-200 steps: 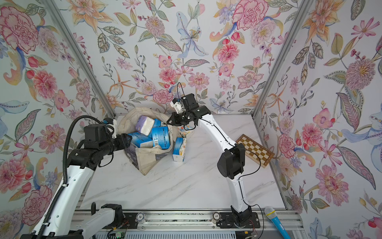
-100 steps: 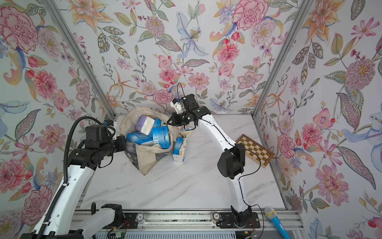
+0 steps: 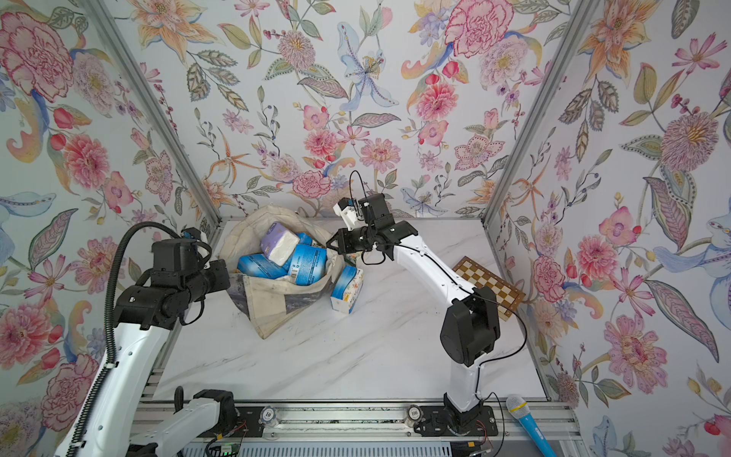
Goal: Put tissues into the canvas bag
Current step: Adjust the canvas bag at the center of the board.
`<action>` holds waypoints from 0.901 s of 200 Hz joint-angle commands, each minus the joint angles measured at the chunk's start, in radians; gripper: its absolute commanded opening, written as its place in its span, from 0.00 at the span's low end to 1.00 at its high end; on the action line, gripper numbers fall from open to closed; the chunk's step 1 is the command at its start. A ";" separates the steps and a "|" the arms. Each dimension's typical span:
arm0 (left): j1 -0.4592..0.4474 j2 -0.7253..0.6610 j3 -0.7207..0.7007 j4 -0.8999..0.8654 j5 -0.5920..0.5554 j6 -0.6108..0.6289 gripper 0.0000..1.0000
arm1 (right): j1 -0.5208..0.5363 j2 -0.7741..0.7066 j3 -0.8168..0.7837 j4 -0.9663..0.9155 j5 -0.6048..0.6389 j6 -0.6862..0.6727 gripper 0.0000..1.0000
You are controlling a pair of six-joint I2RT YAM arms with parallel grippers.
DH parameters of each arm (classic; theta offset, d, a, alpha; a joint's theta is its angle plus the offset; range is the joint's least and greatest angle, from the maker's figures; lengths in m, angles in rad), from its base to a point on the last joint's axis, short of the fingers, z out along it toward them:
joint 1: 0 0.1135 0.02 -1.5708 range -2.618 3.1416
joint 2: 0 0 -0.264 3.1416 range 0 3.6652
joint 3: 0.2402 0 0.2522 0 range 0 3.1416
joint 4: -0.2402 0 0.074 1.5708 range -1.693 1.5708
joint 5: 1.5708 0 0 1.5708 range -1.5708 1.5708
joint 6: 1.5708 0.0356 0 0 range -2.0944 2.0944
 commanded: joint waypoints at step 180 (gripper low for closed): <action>-0.014 -0.112 -0.163 0.198 0.064 0.019 0.00 | -0.065 -0.041 -0.003 0.153 0.057 -0.081 0.49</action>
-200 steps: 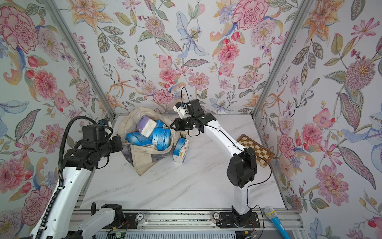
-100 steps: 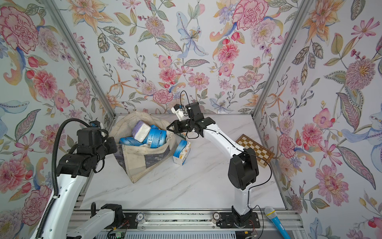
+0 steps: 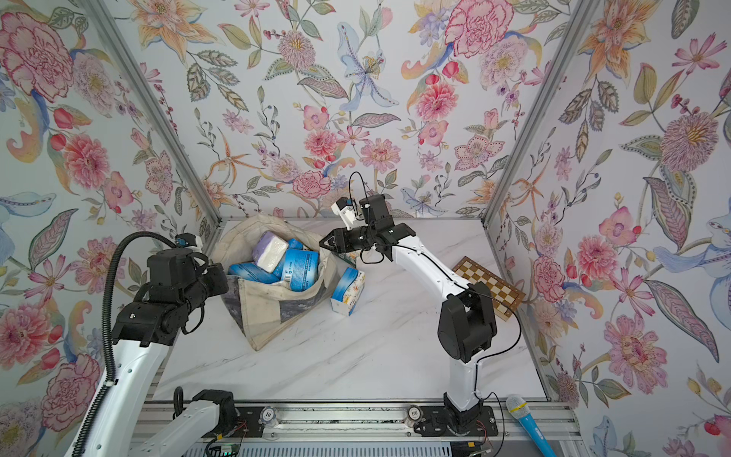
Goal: Put tissues into the canvas bag
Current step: Adjust the canvas bag at the center of the board, then move the pack of facial tissues to the center of the board.
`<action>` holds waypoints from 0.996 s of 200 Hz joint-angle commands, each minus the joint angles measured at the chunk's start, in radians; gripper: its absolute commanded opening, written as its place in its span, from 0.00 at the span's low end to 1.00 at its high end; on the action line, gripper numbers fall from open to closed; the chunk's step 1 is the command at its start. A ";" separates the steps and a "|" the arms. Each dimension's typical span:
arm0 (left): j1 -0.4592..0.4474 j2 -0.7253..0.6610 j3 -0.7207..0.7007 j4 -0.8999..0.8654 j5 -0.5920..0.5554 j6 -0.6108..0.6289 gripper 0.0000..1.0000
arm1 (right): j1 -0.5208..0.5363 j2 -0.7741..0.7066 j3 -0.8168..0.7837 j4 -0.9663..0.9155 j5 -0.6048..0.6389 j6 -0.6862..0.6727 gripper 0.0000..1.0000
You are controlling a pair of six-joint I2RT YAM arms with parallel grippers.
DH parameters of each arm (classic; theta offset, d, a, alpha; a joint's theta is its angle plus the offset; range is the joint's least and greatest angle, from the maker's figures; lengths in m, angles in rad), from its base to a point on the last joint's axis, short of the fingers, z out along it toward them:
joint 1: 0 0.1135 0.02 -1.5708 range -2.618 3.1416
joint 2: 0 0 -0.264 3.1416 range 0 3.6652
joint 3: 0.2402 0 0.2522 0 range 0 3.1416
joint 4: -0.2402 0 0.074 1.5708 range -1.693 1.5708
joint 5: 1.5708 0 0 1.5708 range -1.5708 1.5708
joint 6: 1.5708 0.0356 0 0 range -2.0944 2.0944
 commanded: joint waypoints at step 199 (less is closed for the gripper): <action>-0.039 0.020 -0.015 0.071 0.083 0.054 0.00 | -0.050 0.608 0.574 -0.304 0.529 -0.262 0.79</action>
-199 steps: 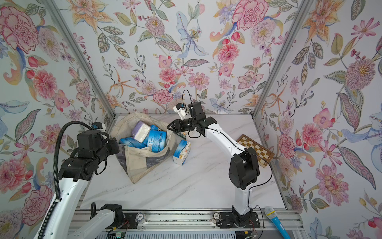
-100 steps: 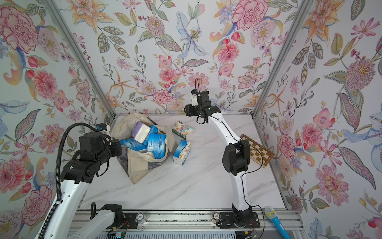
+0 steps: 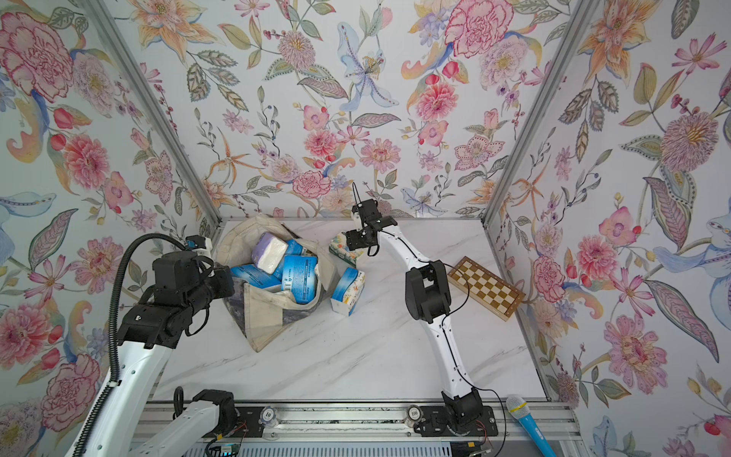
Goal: Put tissues into the canvas bag
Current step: Move the pack of facial tissues to the center of the board.
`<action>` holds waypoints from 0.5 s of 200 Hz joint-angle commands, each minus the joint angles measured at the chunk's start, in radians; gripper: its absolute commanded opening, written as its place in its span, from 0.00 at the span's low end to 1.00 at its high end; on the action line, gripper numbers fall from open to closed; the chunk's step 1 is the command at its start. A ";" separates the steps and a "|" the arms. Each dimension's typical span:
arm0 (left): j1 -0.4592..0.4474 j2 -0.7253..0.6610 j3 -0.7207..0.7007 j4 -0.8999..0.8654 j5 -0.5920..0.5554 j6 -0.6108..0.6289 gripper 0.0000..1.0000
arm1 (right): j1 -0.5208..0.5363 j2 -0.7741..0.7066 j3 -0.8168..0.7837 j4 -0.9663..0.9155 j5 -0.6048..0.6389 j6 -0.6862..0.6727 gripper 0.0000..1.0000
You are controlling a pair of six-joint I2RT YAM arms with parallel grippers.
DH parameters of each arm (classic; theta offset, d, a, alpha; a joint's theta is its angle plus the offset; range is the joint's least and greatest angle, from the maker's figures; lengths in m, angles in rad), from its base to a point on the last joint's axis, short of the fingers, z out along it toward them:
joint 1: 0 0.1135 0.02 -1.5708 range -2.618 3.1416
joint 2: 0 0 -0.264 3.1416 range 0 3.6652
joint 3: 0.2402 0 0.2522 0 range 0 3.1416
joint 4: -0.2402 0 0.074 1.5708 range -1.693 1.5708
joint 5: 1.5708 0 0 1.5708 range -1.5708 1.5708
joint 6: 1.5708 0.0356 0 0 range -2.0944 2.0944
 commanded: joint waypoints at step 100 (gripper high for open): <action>-0.012 0.105 0.065 0.033 0.030 0.035 0.00 | 0.066 0.147 0.183 0.125 0.119 -0.068 0.99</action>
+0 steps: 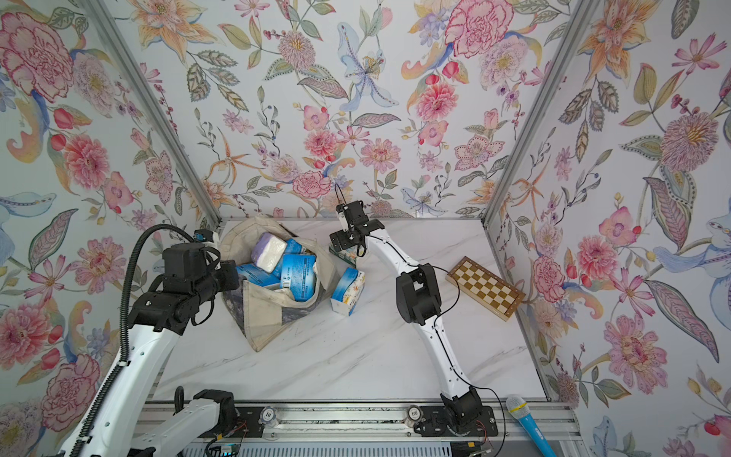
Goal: Put tissues into the canvas bag
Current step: Move the pack of facial tissues to the center of the board.
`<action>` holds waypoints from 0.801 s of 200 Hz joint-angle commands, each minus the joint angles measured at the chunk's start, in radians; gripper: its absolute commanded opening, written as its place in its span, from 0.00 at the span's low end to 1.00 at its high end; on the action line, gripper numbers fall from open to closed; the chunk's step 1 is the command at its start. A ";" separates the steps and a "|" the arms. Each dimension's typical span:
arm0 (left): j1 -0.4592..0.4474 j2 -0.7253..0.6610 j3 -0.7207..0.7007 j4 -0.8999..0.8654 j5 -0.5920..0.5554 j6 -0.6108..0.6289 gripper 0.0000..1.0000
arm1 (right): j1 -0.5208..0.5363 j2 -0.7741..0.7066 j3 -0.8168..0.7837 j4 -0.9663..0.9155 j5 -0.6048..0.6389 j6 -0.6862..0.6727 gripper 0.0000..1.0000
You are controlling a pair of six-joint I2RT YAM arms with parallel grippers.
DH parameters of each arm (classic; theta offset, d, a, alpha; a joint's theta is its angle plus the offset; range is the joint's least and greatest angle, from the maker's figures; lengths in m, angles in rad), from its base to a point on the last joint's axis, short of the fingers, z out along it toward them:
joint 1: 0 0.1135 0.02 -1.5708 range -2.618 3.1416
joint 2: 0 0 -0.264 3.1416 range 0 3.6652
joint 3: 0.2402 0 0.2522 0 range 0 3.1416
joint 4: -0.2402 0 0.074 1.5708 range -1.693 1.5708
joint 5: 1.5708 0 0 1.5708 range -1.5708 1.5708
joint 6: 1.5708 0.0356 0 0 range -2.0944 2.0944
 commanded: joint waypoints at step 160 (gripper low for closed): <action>-0.014 0.044 0.064 0.008 0.027 0.026 0.00 | -0.071 -0.138 -0.314 -0.058 0.102 0.122 0.99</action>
